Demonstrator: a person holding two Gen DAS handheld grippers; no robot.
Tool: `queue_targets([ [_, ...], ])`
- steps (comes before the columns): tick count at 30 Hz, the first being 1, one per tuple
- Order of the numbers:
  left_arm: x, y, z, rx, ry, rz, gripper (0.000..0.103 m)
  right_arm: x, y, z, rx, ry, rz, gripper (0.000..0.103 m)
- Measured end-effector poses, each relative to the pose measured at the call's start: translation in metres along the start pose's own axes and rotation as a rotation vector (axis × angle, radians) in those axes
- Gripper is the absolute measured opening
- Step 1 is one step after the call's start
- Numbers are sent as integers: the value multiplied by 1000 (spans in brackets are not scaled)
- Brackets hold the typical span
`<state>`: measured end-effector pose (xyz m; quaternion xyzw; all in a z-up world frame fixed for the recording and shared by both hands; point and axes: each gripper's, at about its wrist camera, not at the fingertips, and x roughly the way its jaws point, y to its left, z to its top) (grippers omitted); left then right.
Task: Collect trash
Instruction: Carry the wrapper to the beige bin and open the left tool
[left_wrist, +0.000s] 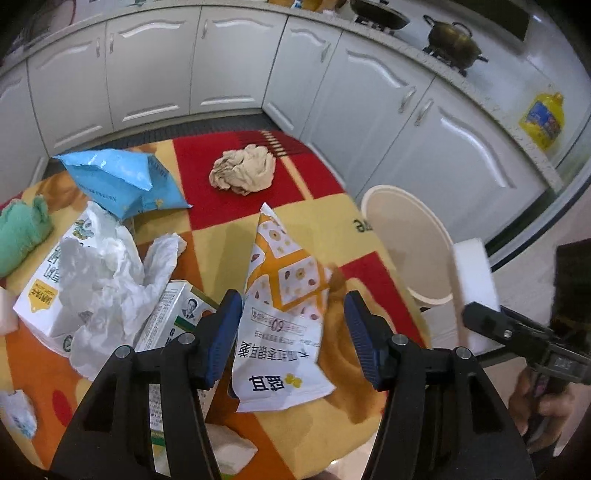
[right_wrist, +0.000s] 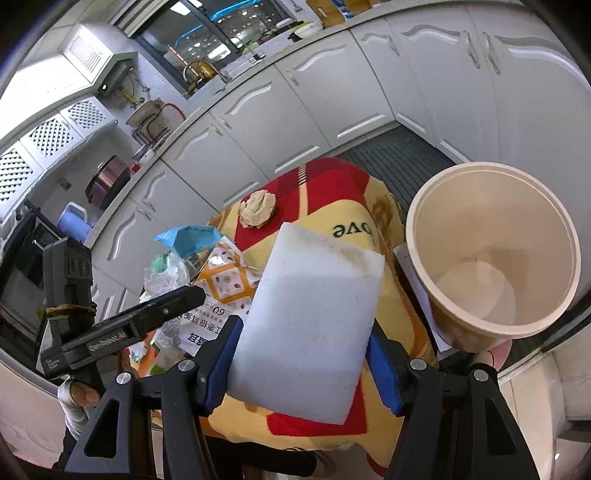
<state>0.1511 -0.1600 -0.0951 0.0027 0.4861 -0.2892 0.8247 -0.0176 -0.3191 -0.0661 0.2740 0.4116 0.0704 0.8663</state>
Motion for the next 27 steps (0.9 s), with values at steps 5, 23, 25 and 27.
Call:
queue_targets([
  [5,26,1,6,1,51,58,56,-1,-9,2,19,-3,-2,63],
  [23,53,-26,13,134,104,58,13,-11,-45,12,77,-39,-56,63],
  [25,41,-29,16,116,85,21,10,-13,-49,15,80,-47,-68,63],
  [27,32,-35,22,111,65,-7,7,-15,-54,19,84,-56,-87,63],
])
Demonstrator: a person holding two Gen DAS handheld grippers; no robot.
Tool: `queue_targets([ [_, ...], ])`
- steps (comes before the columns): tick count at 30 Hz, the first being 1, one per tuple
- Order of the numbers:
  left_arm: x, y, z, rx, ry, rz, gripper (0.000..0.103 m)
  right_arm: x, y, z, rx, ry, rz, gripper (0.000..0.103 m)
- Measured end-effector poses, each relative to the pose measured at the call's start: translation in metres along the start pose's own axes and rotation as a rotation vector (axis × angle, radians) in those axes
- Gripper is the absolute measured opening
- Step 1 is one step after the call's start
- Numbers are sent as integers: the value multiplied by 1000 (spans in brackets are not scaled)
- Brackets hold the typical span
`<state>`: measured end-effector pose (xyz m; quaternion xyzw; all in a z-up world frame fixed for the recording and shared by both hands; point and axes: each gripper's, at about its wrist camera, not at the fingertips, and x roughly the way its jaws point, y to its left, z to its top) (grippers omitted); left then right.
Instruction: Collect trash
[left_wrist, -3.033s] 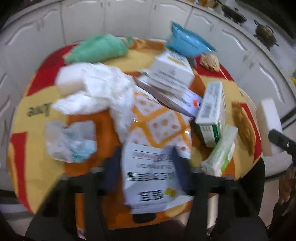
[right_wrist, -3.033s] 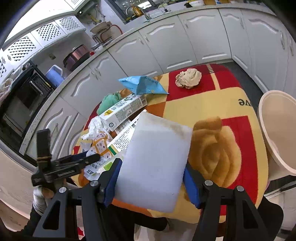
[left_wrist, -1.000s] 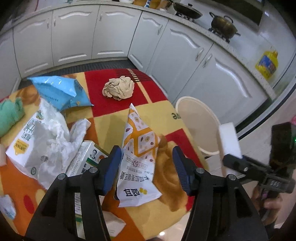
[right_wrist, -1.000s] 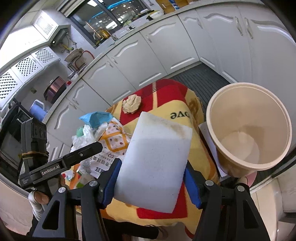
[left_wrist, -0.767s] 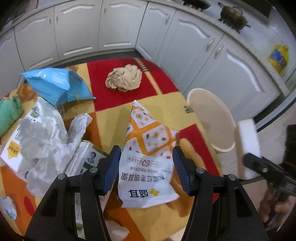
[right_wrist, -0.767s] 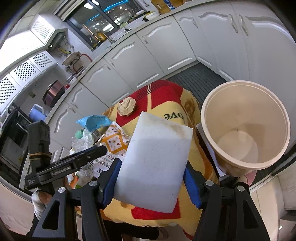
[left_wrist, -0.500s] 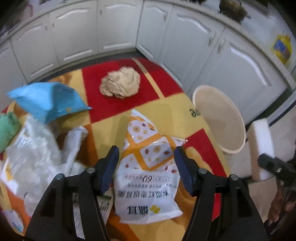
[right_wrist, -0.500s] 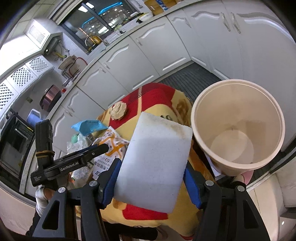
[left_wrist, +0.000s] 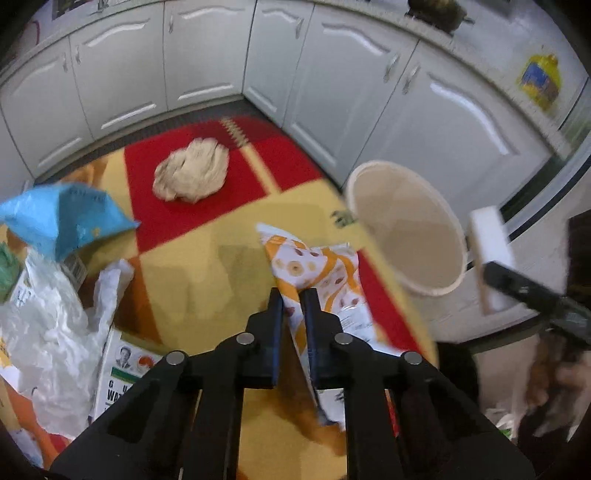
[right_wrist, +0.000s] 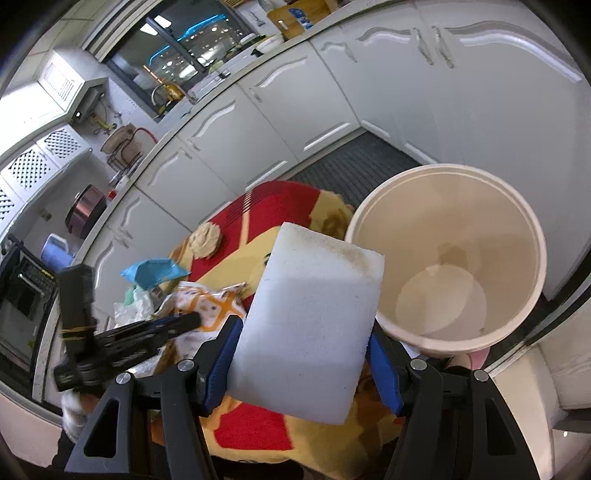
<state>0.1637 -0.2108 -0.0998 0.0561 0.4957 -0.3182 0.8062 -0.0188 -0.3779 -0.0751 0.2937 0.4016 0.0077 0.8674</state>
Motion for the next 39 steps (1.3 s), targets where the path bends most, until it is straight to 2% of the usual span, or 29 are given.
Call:
queue_targets([
  [6,4,-36,21,6,-15,-69,6,2,-28,17,13,-19,-109,63],
  [13,35,-72,43,-41,-47,-89,7,24,-62,28,40,11,-203,65],
  [14,40,-75,46,-54,-54,-92,9,25,-66,29,48,13,-217,67],
  [16,50,-78,52,-71,-58,-125,27,26,-73,30,61,6,-241,72],
  [17,54,-79,53,-81,-57,-141,48,25,-75,30,66,2,-250,73],
  [18,58,-78,54,-102,-61,-161,59,23,-78,28,73,-3,-253,76],
  [19,58,-76,53,-119,-70,-174,59,21,-80,27,80,-7,-249,79],
  [22,62,-75,51,-122,-57,-176,59,18,-81,23,82,-4,-260,82],
  [26,52,-71,43,-96,-69,-118,59,16,-73,16,56,5,-250,82],
  [30,32,-66,29,-69,-131,-22,59,14,-53,8,9,-5,-225,82],
  [39,-16,-40,0,-56,-246,139,59,6,4,-1,-100,-50,-210,82],
])
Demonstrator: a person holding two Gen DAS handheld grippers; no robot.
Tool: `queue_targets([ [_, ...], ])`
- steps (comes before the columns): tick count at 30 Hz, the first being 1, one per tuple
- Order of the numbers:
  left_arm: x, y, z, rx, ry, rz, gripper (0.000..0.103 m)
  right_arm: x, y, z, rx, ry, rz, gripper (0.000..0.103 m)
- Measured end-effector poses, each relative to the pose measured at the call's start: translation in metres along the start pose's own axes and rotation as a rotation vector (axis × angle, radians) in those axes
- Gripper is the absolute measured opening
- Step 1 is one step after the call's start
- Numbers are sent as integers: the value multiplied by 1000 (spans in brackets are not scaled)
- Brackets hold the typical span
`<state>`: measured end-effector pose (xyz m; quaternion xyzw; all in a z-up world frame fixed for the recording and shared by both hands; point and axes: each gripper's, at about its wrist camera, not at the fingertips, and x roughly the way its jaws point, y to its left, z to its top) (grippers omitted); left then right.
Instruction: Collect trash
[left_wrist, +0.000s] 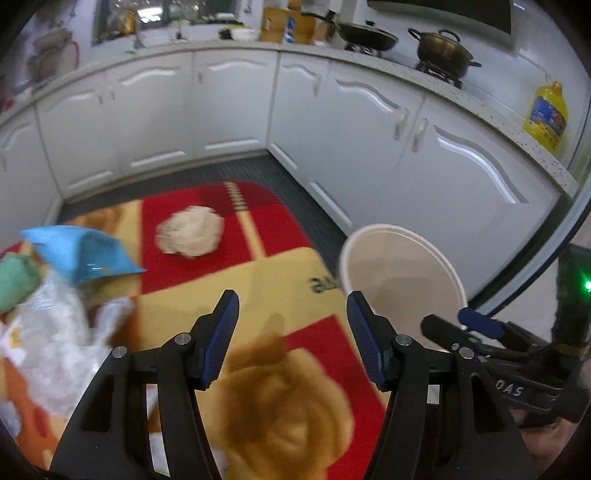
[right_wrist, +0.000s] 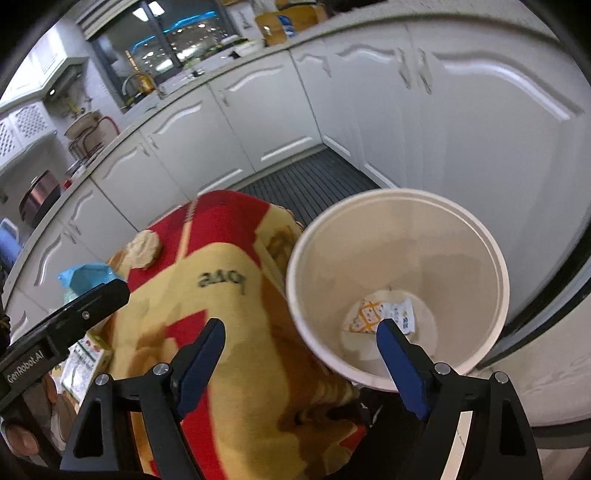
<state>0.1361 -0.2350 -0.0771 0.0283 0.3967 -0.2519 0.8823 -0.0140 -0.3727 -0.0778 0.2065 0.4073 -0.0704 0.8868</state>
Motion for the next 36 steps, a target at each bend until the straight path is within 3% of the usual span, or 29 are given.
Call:
queue_targets([
  [20,-82,94,-33,-104,-122,162,60,-11,125,-9,-217,-38,76,87],
  [36,-116,171,-70,-195,-98,189,60,-1,187,-29,-340,16,151,87],
])
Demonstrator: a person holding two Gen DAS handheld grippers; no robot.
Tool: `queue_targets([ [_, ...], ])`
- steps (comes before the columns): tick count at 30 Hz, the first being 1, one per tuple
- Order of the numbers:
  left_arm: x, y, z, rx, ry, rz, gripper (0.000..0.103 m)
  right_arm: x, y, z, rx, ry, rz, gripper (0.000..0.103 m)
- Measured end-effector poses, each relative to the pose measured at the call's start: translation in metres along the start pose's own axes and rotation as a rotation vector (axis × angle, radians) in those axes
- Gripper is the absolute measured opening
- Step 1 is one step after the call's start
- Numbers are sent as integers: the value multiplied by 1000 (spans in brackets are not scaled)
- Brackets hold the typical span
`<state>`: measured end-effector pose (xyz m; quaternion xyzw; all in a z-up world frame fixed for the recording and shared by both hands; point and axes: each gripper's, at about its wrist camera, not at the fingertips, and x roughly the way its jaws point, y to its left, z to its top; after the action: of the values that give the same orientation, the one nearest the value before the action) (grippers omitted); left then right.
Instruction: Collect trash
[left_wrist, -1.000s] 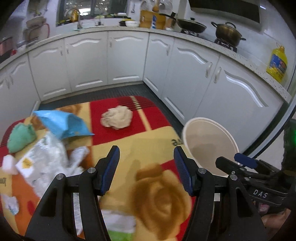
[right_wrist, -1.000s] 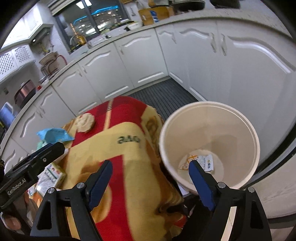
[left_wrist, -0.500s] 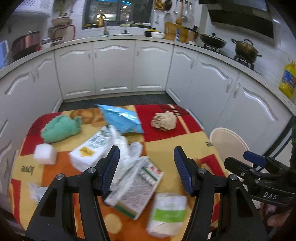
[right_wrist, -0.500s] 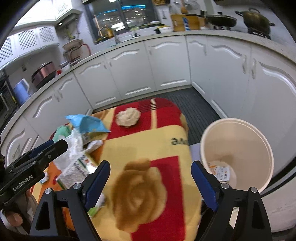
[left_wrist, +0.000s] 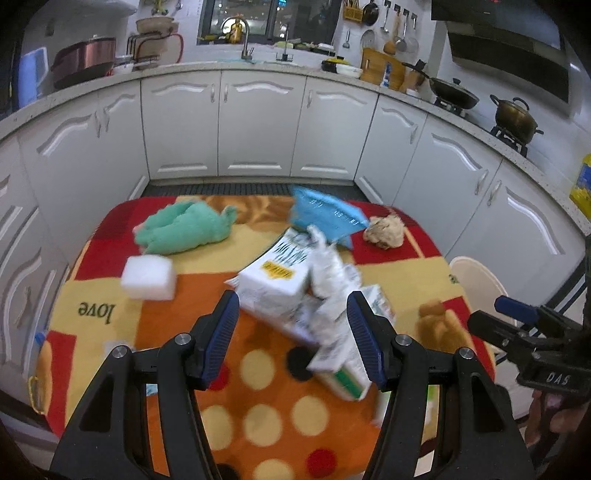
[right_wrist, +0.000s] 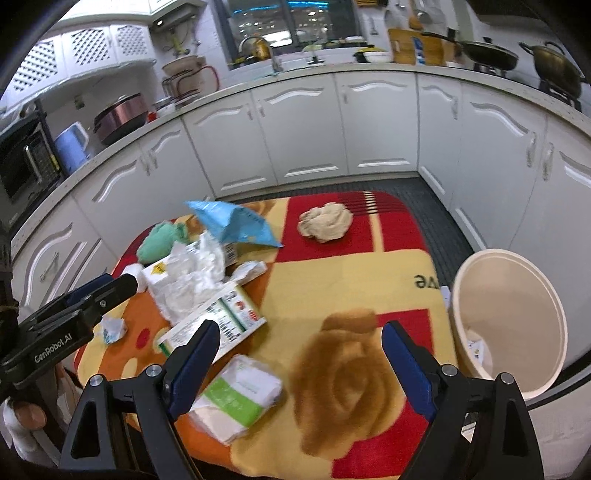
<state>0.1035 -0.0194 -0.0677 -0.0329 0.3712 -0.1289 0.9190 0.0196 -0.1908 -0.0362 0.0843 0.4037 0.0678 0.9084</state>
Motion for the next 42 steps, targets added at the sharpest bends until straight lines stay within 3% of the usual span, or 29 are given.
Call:
queue_targets([
  [5,7,21,-5,-11,34,20,60,19,8,-4,4,58,57,88],
  [12,33,38,10,-33,84,-27,61,34,14,-5,6,101,71,87],
  [16,49,25,19,56,109,-24,62,38,11,-3,18,114,71,88],
  [18,58,18,23,99,125,-22,67,37,9,-3,26,120,80,88],
  [26,100,-2,41,191,198,-4,68,43,4,-4,44,148,93,88],
  [28,110,-1,43,178,222,-10,67,45,3,-4,47,156,95,88],
  [29,115,3,44,150,240,-29,59,45,3,-4,48,159,97,88],
  [30,116,7,44,122,251,-49,57,45,4,-4,48,161,100,88],
  [33,108,19,41,69,237,-66,52,45,3,-4,49,168,112,88],
  [42,41,56,11,-20,150,-45,52,60,22,-2,48,219,228,88],
])
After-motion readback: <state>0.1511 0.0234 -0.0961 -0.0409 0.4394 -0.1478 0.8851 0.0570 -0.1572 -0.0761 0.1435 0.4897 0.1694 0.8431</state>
